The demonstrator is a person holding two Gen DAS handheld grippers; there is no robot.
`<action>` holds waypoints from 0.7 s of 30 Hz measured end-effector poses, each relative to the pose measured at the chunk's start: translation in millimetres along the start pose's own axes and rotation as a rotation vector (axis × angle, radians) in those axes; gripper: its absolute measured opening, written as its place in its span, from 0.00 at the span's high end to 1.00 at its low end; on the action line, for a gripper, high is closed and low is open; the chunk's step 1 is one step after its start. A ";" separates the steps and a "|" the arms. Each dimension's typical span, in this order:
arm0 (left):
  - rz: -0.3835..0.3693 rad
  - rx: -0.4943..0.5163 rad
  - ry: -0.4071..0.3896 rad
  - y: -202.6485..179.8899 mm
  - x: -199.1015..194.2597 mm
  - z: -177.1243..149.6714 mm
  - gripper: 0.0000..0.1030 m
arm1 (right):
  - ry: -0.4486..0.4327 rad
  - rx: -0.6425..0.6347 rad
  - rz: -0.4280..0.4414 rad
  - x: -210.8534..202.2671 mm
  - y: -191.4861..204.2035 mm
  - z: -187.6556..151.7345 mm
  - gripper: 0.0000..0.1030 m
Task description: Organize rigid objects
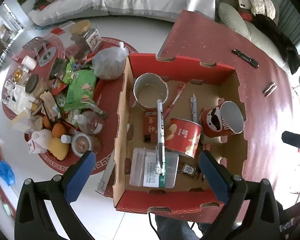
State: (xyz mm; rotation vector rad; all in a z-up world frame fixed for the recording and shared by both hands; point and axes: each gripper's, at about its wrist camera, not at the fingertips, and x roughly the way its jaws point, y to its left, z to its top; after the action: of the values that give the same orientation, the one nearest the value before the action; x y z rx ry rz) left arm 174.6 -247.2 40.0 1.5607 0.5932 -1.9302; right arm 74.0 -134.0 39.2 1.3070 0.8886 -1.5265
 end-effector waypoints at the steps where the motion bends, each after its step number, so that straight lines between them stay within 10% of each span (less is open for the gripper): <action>1: 0.001 -0.002 0.003 0.3 0.4 -0.6 0.00 | 0.001 0.002 0.001 0.1 0.0 -0.3 0.01; 21: 0.033 -0.003 0.000 8.6 -2.5 -4.1 0.00 | 0.026 0.011 0.003 4.4 -0.3 1.4 0.01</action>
State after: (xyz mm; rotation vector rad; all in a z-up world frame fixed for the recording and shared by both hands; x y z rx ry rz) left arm 183.8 -250.4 41.8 1.5584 0.5665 -1.9038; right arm 73.2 -136.0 35.2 1.3384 0.8955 -1.5167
